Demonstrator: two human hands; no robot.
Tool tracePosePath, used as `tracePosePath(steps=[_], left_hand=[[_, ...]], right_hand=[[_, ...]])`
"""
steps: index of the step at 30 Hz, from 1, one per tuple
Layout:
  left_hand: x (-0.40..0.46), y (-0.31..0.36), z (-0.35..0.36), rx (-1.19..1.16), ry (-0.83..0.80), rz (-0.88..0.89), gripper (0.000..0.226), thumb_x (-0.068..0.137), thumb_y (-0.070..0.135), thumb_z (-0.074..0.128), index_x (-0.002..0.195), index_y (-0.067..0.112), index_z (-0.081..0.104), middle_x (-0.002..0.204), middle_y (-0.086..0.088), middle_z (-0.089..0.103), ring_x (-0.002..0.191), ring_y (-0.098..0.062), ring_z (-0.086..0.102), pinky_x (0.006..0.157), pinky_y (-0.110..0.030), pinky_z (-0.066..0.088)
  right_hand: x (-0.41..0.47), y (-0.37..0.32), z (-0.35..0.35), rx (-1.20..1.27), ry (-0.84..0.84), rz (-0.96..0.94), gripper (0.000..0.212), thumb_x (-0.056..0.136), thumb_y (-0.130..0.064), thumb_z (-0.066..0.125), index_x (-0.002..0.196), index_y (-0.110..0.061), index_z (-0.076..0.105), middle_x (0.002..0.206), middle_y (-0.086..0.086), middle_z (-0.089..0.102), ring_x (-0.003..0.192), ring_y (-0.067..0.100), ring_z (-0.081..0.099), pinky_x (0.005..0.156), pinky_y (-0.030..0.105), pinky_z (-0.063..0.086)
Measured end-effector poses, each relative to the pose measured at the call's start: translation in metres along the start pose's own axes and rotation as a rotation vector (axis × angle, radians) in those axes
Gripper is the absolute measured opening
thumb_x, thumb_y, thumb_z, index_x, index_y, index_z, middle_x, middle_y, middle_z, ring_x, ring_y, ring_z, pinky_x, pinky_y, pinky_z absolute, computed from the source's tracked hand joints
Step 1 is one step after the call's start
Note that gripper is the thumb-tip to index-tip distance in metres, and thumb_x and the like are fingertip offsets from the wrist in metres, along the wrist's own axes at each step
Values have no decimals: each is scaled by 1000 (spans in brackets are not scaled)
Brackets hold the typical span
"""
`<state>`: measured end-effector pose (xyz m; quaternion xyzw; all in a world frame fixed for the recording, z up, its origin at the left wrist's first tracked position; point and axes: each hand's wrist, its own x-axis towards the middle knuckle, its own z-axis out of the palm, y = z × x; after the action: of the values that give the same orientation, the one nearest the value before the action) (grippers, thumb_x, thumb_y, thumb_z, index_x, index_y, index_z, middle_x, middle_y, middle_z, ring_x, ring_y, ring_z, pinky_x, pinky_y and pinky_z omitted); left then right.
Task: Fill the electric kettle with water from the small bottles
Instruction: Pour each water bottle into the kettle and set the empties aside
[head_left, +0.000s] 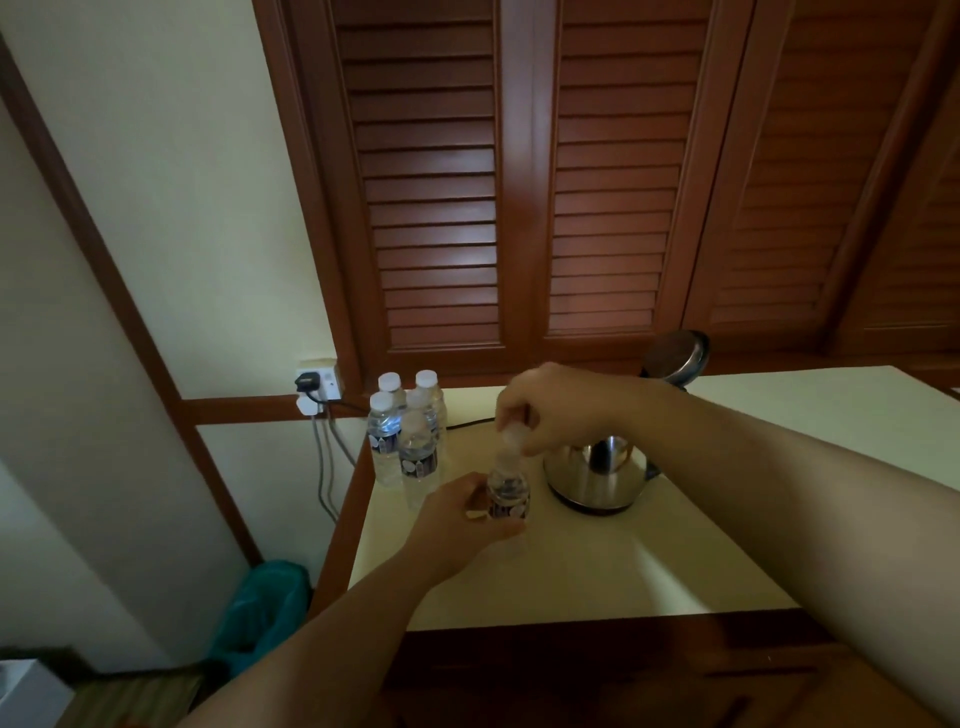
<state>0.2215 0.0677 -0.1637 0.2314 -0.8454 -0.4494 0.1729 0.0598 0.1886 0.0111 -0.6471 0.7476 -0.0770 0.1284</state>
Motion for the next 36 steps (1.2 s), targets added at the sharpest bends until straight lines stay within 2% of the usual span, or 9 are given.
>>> tracePosePath(steps=[4, 8, 13, 17, 21, 25, 29, 34, 36], left_hand=[[-2, 1, 3, -12, 12, 7, 53, 72, 44, 90, 120, 32, 70, 109, 17, 76, 101, 3, 69, 94, -26, 57], [-4, 3, 6, -9, 36, 14, 51, 75, 38, 91, 121, 28, 70, 110, 17, 75, 101, 4, 68, 86, -15, 52], [-7, 5, 13, -19, 60, -1, 57, 75, 40, 90, 126, 31, 66, 113, 16, 74, 103, 1, 68, 87, -16, 52], [-8, 7, 19, -8, 95, -14, 54, 76, 40, 90, 122, 33, 63, 111, 18, 72, 101, 1, 68, 90, -24, 55], [-5, 26, 19, 4, 163, 26, 42, 81, 40, 86, 114, 34, 62, 103, 19, 69, 95, 5, 64, 76, -14, 46], [13, 54, 6, 20, 221, 94, 31, 87, 44, 80, 112, 36, 63, 101, 17, 69, 90, 5, 63, 71, -18, 44], [35, 83, -9, 58, 252, 162, 28, 88, 41, 79, 109, 31, 65, 91, 14, 69, 80, 8, 63, 67, -20, 43], [61, 106, -30, 136, 231, 186, 49, 77, 47, 86, 120, 37, 65, 109, 13, 67, 93, -3, 67, 79, -28, 57], [72, 111, -34, 239, 229, 217, 55, 74, 50, 87, 123, 39, 66, 109, 9, 63, 97, -11, 65, 82, -30, 54]], right_hand=[[-29, 20, 9, -15, 26, 109, 18, 93, -37, 72, 108, -29, 73, 100, -12, 67, 84, 11, 68, 62, 22, 53], [-52, 42, 78, 34, -50, 184, 12, 92, -37, 72, 92, -26, 68, 88, -7, 65, 80, 14, 63, 68, 31, 49], [-66, 64, 147, 52, -26, 247, 25, 88, -46, 74, 107, -33, 67, 104, -8, 62, 91, 12, 59, 77, 31, 52], [-79, 71, 160, 23, 73, 286, 27, 88, -52, 70, 102, -29, 68, 101, -7, 61, 89, 11, 59, 80, 37, 55], [-103, 91, 167, 0, 195, 381, 34, 92, -51, 60, 86, -18, 67, 95, -3, 65, 87, 15, 61, 82, 39, 54], [-119, 114, 175, -177, 207, 488, 56, 93, -69, 43, 118, -27, 69, 122, -3, 61, 114, 19, 55, 99, 34, 46], [-126, 124, 172, -88, 193, 576, 81, 93, -77, 36, 153, -23, 45, 160, 3, 40, 148, 24, 33, 120, 41, 33], [-126, 130, 172, -30, 179, 576, 86, 97, -75, 32, 164, -22, 22, 173, 4, 12, 160, 22, 9, 129, 41, 9], [-124, 137, 177, -16, 161, 578, 89, 96, -78, 26, 166, -24, 14, 174, 2, 4, 160, 20, 2, 130, 44, 3]])
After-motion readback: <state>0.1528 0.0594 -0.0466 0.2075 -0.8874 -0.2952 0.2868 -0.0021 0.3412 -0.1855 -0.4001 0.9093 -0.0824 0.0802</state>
